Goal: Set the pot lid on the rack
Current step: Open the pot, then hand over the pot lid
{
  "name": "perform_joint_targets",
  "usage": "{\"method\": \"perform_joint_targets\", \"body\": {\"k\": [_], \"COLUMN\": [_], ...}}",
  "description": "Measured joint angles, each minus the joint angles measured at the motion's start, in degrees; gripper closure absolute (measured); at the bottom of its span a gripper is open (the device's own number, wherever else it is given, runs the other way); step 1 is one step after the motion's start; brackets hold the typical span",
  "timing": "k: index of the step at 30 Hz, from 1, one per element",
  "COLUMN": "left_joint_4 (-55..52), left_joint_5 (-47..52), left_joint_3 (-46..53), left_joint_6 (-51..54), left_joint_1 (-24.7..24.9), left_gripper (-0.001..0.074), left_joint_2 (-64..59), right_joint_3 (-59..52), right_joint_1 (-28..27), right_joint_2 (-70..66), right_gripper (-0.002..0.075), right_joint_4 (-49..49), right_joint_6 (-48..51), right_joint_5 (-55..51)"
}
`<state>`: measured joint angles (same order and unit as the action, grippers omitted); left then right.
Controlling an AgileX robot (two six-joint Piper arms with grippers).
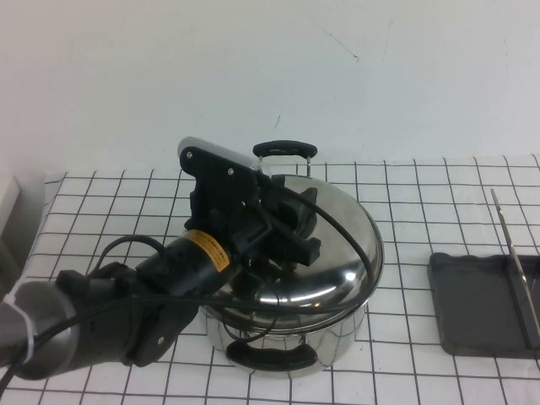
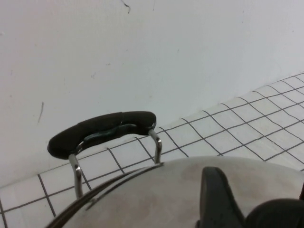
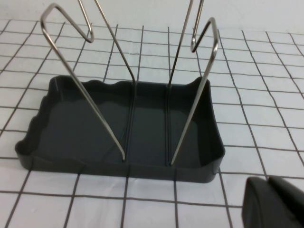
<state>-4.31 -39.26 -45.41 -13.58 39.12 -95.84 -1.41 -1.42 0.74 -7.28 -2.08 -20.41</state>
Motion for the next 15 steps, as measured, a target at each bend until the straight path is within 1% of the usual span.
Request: {"method": "perform_joint_targets", "body": {"k": [4,9,15], "left_joint_4": [-0.75,-5.62,-7.20], "left_joint_5": [1.80,1.53,-1.37], "left_joint_3": [0.00,-1.07,-1.44], "left_joint_6": [-0.24,-2.15,-15.77], "left_joint_1": [0.00,0.00,0.00], "left_gripper": [0.0422,0.0422,0.0422], "left_joint_2": [2.77,10.80,16.84], "right_joint_3": [0.00,0.00,0.00], "right_joint_1": [0.00,0.00,0.00], "right_joint_2": [0.00,0.00,0.00], "right_gripper": [0.0729,0.0729,0.0729], "right_joint_4": [0.00,0.00,0.00], "right_joint_6": [0.00,0.00,0.00], "right_joint_5": [0.00,0.00,0.00]}}
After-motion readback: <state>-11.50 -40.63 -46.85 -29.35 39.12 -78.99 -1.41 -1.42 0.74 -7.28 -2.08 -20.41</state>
